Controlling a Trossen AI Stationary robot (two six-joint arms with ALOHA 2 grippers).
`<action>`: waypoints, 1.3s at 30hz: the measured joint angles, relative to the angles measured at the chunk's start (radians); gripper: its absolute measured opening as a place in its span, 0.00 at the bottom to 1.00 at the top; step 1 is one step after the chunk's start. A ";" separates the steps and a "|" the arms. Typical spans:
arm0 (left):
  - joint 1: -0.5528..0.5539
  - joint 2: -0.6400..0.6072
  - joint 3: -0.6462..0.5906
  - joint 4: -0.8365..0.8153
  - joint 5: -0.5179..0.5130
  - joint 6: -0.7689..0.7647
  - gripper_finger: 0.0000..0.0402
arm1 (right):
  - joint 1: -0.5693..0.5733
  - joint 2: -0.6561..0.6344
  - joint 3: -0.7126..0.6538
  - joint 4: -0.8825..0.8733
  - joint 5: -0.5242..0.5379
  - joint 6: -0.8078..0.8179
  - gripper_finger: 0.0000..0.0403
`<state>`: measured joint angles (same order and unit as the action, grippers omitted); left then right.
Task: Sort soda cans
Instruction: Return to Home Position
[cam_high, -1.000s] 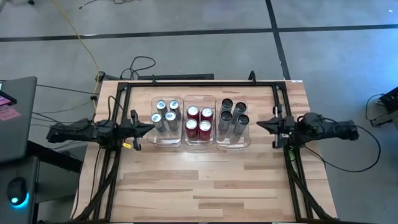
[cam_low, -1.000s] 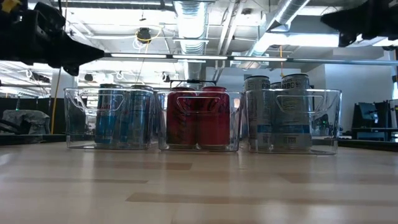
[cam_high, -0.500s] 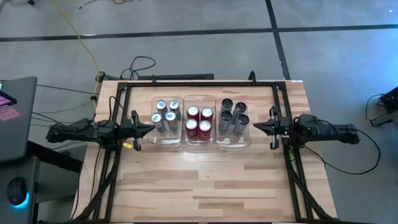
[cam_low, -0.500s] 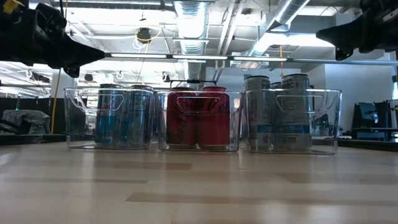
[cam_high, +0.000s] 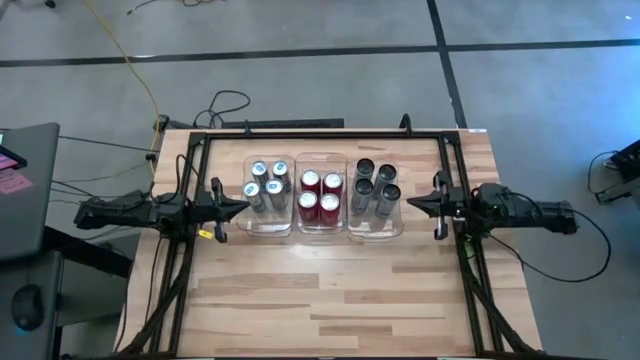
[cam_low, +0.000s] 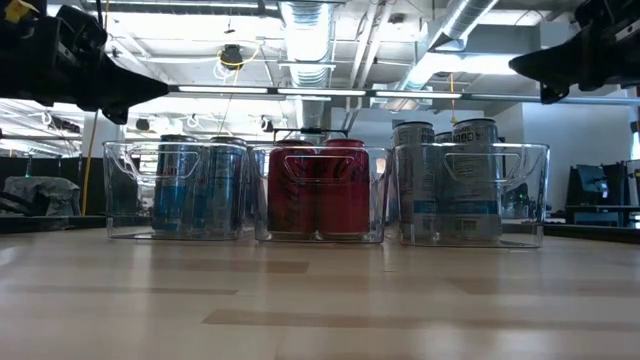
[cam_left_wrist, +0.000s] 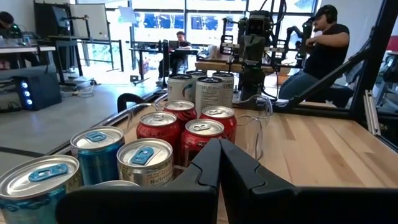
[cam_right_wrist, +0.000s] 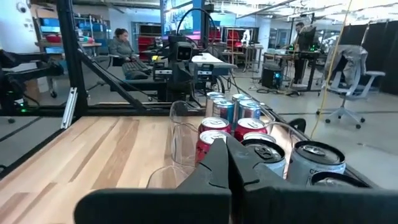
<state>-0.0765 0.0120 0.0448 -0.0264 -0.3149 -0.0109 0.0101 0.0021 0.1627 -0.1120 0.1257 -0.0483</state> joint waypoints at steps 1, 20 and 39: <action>0.000 0.000 -0.001 0.000 0.000 -0.001 0.00 | 0.000 0.000 0.000 -0.002 0.000 0.007 0.00; 0.000 0.000 0.016 -0.053 -0.013 0.005 0.00 | -0.079 0.000 0.000 -0.017 -0.031 0.033 0.00; 0.001 -0.009 0.011 -0.065 0.051 -0.028 0.00 | -0.332 -0.001 -0.127 0.175 -0.395 0.144 0.00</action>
<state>-0.0757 0.0029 0.0563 -0.0914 -0.2634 -0.0391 -0.3218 0.0013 0.0361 0.0632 -0.2689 0.0956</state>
